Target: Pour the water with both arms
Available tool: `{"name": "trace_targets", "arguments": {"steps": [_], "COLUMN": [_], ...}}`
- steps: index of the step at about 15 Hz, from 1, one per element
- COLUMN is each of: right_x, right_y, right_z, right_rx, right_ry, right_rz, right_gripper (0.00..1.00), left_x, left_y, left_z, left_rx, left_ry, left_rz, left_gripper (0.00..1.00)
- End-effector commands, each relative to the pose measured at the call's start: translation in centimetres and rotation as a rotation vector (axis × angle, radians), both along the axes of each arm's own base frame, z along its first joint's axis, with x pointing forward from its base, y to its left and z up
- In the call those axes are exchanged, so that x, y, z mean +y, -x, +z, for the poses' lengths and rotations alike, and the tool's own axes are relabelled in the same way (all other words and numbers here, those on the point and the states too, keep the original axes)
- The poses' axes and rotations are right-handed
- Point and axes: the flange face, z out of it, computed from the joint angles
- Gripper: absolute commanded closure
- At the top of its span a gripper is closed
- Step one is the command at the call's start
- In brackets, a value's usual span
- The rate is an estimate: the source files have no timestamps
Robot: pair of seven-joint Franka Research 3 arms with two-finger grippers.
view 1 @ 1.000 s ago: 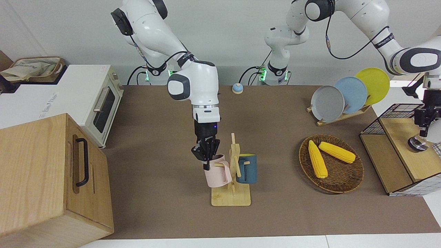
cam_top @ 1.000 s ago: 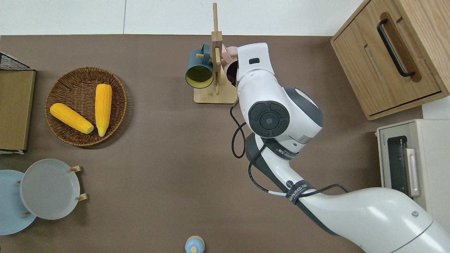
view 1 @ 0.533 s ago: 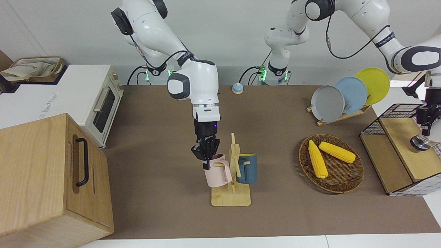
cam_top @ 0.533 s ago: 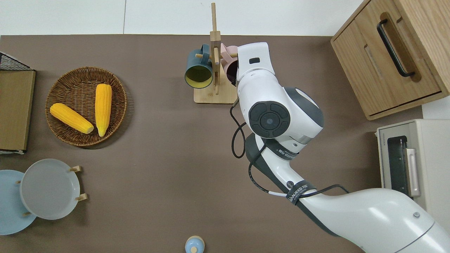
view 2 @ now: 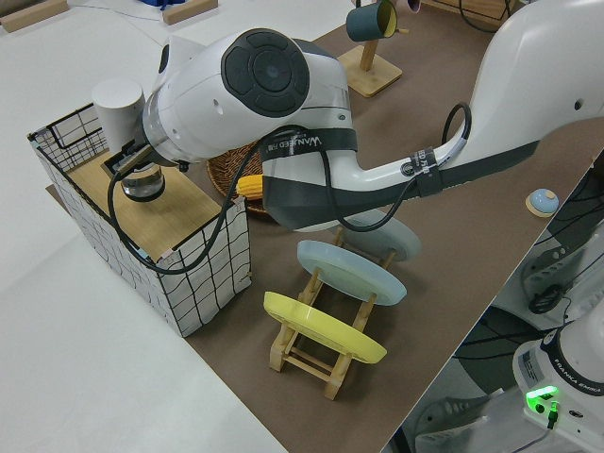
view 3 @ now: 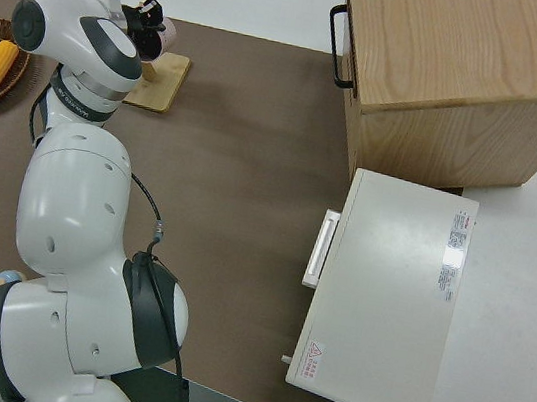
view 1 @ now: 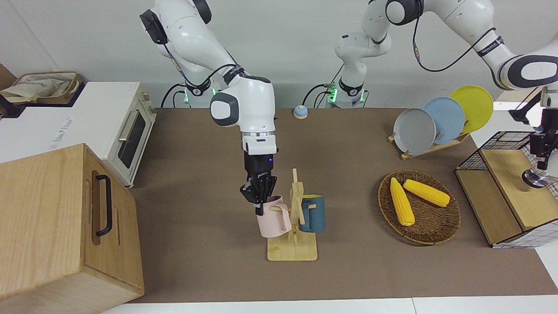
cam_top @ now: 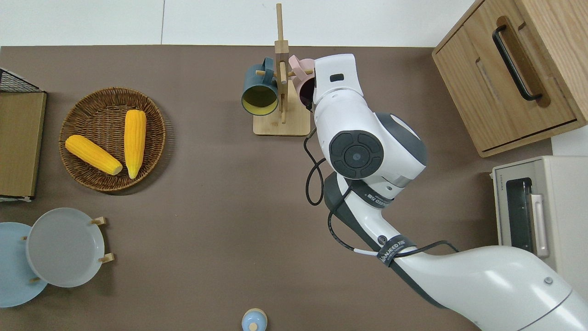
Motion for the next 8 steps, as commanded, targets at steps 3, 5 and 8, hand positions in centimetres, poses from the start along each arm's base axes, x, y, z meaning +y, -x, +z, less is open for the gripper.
{"name": "trace_targets", "arguments": {"steps": [3,5,8], "right_x": [-1.04,-0.90,-1.22], "right_y": [0.87,0.96,0.93], "right_z": [1.18,1.34,1.67], "right_rx": [-0.010,-0.011,-0.015], "right_ry": [0.002,0.000,0.002], "right_rz": [-0.008,-0.006,-0.010], "right_gripper": [0.973,0.973,0.973], "left_x": [-0.18,-0.14,-0.26], "left_y": [0.65,0.80,0.87], "left_z": [2.26,2.50,2.86], "left_rx": [-0.011,-0.005,-0.007], "left_ry": [0.020,0.013,0.014], "left_rz": [-0.002,-0.006,-0.004], "left_gripper": [1.00,1.00,1.00]}}
